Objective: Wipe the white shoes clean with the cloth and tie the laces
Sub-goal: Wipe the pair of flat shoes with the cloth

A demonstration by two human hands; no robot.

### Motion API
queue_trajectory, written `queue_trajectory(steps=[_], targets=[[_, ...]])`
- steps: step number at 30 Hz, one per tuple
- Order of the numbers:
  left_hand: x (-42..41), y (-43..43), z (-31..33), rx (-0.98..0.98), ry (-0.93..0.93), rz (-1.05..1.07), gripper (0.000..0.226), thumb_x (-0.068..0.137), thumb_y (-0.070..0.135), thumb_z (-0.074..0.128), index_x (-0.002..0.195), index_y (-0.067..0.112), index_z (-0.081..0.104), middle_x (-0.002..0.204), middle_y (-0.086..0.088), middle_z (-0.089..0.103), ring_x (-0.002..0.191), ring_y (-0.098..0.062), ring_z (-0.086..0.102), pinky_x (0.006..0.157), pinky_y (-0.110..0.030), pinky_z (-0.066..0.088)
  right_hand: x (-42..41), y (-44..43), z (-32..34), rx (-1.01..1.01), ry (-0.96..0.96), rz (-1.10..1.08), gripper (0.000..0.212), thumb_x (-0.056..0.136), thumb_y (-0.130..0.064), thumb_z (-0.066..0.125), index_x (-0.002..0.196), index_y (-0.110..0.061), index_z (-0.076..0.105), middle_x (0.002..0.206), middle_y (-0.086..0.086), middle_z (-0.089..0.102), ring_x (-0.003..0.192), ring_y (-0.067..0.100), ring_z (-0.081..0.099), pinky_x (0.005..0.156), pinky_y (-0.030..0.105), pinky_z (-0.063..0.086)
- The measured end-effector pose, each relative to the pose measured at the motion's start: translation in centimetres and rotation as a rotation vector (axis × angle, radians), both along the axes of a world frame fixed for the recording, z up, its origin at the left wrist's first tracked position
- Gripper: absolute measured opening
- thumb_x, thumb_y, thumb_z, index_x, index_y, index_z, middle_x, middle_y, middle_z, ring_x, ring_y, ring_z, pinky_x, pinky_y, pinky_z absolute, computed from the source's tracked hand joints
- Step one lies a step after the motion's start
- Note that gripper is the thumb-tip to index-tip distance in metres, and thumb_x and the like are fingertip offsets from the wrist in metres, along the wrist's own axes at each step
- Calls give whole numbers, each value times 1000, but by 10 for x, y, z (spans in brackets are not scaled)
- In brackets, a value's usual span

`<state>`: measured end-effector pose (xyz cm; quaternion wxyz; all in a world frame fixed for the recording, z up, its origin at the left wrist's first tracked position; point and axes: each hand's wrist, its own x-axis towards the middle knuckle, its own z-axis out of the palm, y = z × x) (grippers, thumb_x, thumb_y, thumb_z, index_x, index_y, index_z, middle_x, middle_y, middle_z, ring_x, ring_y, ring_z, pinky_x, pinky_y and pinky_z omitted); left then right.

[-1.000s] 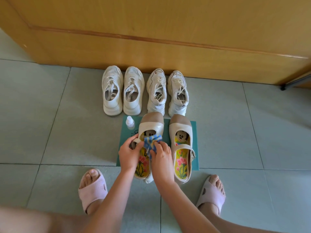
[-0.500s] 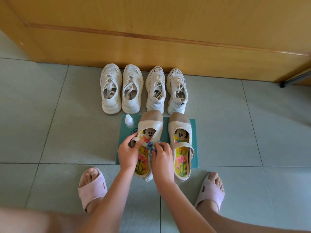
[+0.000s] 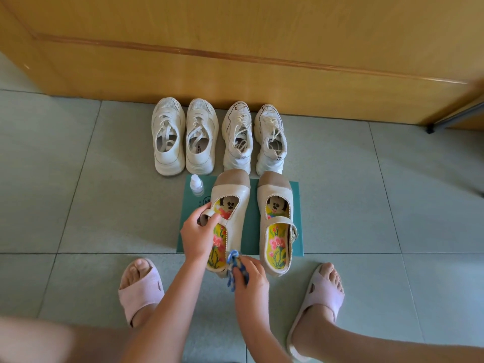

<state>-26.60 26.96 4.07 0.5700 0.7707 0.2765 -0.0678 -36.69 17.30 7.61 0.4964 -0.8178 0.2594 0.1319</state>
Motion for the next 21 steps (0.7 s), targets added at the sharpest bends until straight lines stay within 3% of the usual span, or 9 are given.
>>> queue_trajectory(steps=[7, 12, 14, 17, 19, 21], targets=[[1, -1, -1, 1, 20, -18, 37, 82, 25, 68, 118, 17, 64, 113, -1, 67, 106, -18, 60, 95, -40, 48, -21, 2, 15, 185, 86, -75, 25, 86, -5, 64, 100, -25, 59, 101, -3, 64, 87, 1, 62, 72, 4, 45], [1, -1, 7, -47, 102, -78, 52, 80, 35, 71, 128, 18, 57, 122, -1, 62, 110, -19, 58, 97, -43, 47, -13, -14, 38, 334, 41, -150, 29, 85, -3, 65, 105, -24, 61, 93, -7, 69, 77, -6, 66, 67, 9, 49], [0, -1, 18, -85, 115, -33, 60, 81, 39, 71, 132, 15, 52, 125, -1, 59, 113, -18, 57, 99, -40, 46, 3, -19, 45, 339, -16, -150, 31, 86, -7, 64, 112, -23, 62, 97, -7, 69, 84, -1, 67, 70, 11, 51], [-9, 3, 48, -76, 19, 133, 36, 91, 36, 57, 118, 13, 61, 114, 1, 64, 105, -13, 58, 89, -28, 43, 31, -18, 54, 329, -114, -143, 30, 85, -9, 66, 113, -20, 62, 102, -4, 69, 91, 6, 67, 71, 15, 53], [-18, 4, 68, -244, 2, 259, 24, 96, 32, 49, 105, 16, 64, 100, 2, 66, 98, -17, 62, 78, -28, 46, 45, -12, 58, 321, -162, -148, 26, 83, -10, 69, 107, -19, 61, 99, -4, 68, 87, 7, 67, 68, 16, 53], [-23, 5, 83, -540, 93, 246, 27, 97, 38, 45, 104, 20, 65, 99, 0, 69, 93, -18, 64, 72, -29, 50, 53, 1, 59, 292, -187, -129, 24, 82, -11, 71, 102, -19, 61, 96, -2, 68, 81, 5, 66, 64, 17, 53]])
